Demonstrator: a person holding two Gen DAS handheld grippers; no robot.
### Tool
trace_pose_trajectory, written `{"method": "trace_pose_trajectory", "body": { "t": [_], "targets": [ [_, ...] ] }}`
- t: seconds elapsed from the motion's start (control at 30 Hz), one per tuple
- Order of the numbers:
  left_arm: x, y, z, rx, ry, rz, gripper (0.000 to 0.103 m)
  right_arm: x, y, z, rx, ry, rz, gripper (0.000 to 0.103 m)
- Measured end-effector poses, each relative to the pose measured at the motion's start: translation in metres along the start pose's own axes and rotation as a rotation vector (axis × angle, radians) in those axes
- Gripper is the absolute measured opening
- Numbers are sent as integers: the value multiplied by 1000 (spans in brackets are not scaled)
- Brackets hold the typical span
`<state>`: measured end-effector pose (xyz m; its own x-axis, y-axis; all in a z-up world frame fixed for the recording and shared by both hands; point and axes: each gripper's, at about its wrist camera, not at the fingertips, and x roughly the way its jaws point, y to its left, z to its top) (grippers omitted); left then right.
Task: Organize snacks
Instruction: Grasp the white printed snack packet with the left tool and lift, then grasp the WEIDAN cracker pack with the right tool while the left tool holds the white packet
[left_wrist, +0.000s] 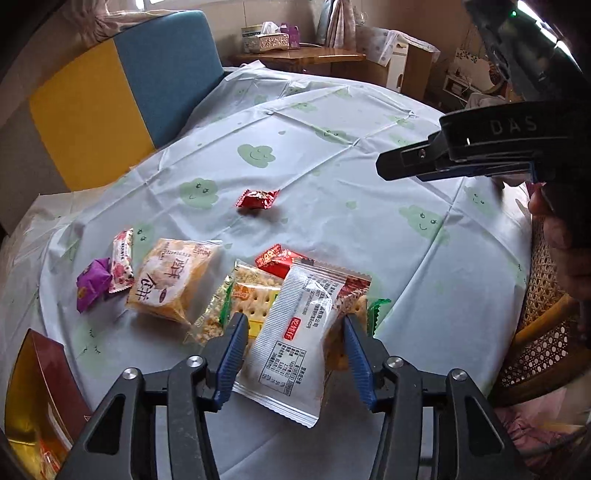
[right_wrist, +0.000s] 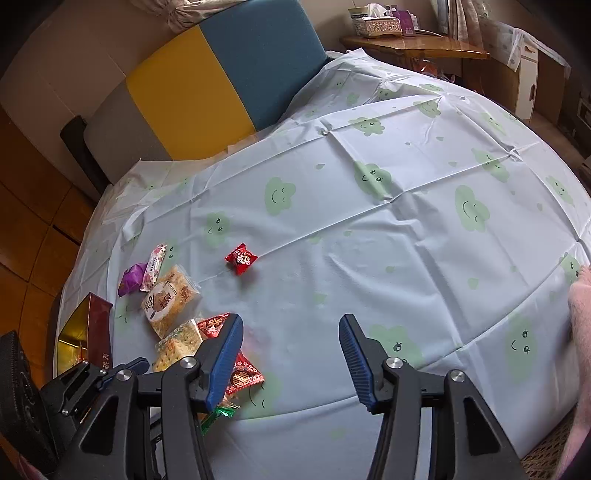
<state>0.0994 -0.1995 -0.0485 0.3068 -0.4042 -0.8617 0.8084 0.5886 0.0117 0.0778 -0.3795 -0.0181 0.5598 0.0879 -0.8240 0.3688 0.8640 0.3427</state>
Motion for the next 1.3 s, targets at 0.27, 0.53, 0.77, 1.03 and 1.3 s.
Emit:
{"method": "trace_pose_trajectory", "body": {
  "t": [0.27, 0.53, 0.77, 1.03, 1.3],
  "targets": [
    [-24, 13, -28, -199, -83, -3, 35, 4, 8, -2, -43, 23, 3, 55],
    [-50, 15, -79, -300, -89, 75, 35, 15, 27, -13, -142, 91, 20, 55],
    [-25, 5, -118, -290, 1, 155, 36, 21, 56, -30, -288, 139, 54, 55],
    [-24, 5, -125, -314, -39, 150, 37, 25, 87, -46, -426, 178, 61, 55],
    [-26, 10, -126, -351, -45, 114, 38, 49, 135, -53, -691, 257, 7, 63]
  ]
}}
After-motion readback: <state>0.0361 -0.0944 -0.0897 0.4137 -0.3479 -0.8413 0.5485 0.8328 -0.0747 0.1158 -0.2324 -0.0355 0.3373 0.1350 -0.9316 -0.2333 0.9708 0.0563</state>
